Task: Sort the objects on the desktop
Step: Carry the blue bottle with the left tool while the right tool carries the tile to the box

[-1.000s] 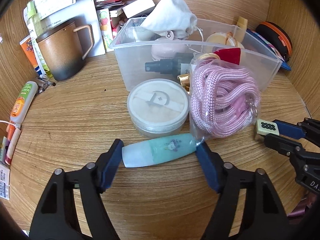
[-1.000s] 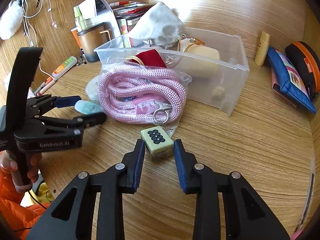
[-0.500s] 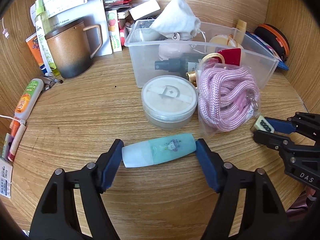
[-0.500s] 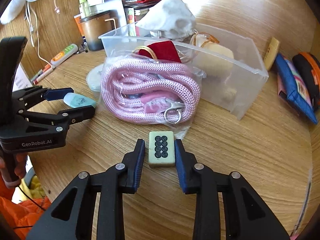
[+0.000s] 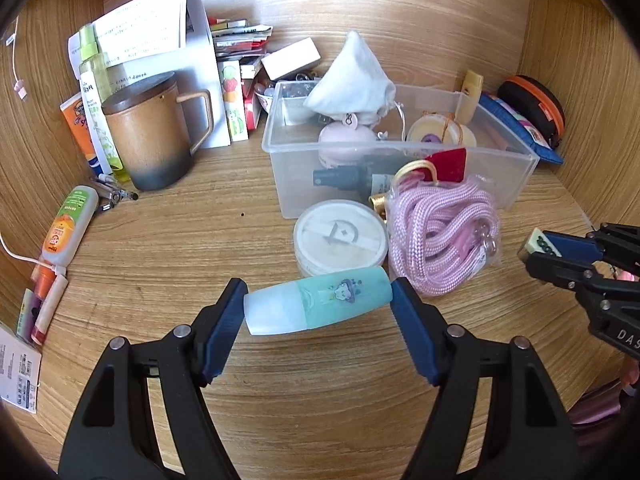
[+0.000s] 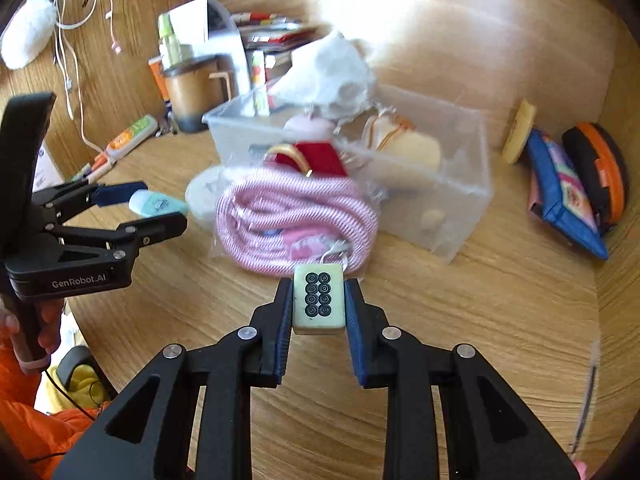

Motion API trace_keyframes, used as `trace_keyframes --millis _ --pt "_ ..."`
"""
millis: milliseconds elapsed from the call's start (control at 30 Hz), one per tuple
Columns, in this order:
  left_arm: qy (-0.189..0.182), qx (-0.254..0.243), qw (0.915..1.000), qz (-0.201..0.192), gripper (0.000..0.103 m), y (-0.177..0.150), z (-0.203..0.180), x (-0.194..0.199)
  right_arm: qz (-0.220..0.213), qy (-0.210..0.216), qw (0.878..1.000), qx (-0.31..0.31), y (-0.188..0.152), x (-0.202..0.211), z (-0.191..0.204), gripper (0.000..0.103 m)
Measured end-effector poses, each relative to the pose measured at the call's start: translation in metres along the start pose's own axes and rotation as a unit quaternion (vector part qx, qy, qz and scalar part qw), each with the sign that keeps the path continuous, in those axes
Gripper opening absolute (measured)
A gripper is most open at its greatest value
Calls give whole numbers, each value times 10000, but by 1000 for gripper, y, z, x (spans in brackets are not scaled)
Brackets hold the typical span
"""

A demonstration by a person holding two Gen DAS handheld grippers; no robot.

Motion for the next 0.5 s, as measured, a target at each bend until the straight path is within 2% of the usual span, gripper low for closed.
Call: trace_keyframes --millis 167,500 --pt "91 -14 9999 -143 73 9 5 8 -252 -288 9992 120 18 15 -6 22" --pt "232 -3 9992 -321 73 32 18 14 -542 -388 9978 -32 46 27 -24 22"
Point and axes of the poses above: each gripper's, at about its wrist camera, not at the fingertips, and x roughly against the way its jaws point, z to its left, y to its top, the point moved 5 cm from there along -x, roughly the way its jaws point, and after that the axes turned 13 degrees about -x, right-handed, at the moved point
